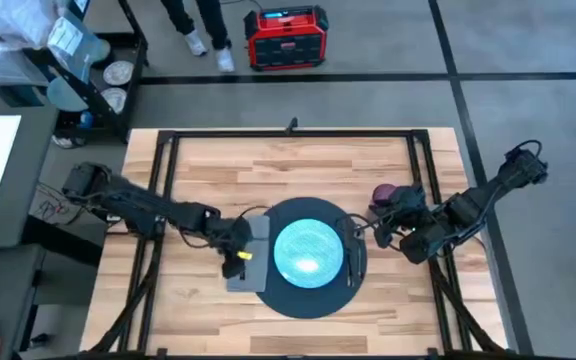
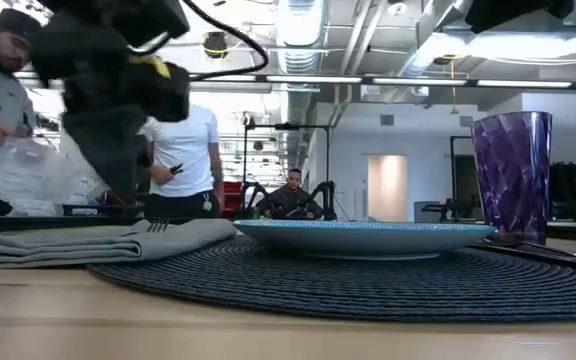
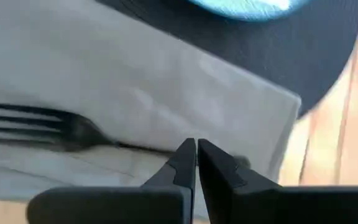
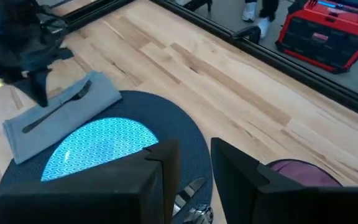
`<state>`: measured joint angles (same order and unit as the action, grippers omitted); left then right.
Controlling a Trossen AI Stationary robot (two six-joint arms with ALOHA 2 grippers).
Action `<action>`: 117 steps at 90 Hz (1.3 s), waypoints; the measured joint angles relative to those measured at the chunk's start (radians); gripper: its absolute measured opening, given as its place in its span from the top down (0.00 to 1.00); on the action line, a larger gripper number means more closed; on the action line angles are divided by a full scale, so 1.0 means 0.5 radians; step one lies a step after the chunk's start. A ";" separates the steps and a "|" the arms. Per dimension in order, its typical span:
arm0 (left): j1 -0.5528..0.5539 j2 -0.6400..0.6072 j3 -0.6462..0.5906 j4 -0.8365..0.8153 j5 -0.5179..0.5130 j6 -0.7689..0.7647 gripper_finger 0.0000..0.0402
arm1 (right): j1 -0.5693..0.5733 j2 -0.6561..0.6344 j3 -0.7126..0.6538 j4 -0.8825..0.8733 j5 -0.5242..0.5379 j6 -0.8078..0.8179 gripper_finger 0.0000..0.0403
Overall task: Set table place
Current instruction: Adjust the black fork
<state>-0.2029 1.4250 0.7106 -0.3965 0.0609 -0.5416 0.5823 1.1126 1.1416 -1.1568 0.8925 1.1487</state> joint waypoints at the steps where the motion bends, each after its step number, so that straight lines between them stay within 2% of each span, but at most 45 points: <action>1: -0.002 0.000 -0.004 -0.006 -0.023 0.002 1.00 | 0.000 0.000 0.000 0.000 0.000 -0.003 0.80; 9: 0.000 0.000 -0.015 0.009 -0.109 0.002 1.00 | 0.002 0.000 0.000 0.001 0.000 -0.010 0.80; 34: 0.078 0.055 -0.022 -0.149 -0.114 0.094 1.00 | -0.003 0.001 0.000 0.015 0.000 -0.016 0.80; 59: 0.089 0.229 -0.004 -0.068 -0.106 0.164 1.00 | 0.001 0.001 0.002 0.027 0.000 -0.014 0.80; 88: 0.088 0.249 0.132 -0.071 -0.105 0.283 1.00 | 0.000 0.001 0.002 0.027 0.000 -0.010 0.80; 117: 0.088 0.271 0.147 -0.131 -0.106 0.285 1.00 | 0.000 0.001 0.002 0.027 -0.001 -0.009 0.80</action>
<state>-0.1589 1.5604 0.7839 -0.4621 0.0078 -0.3989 0.5823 1.1130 1.1423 -1.1433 0.8921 1.1440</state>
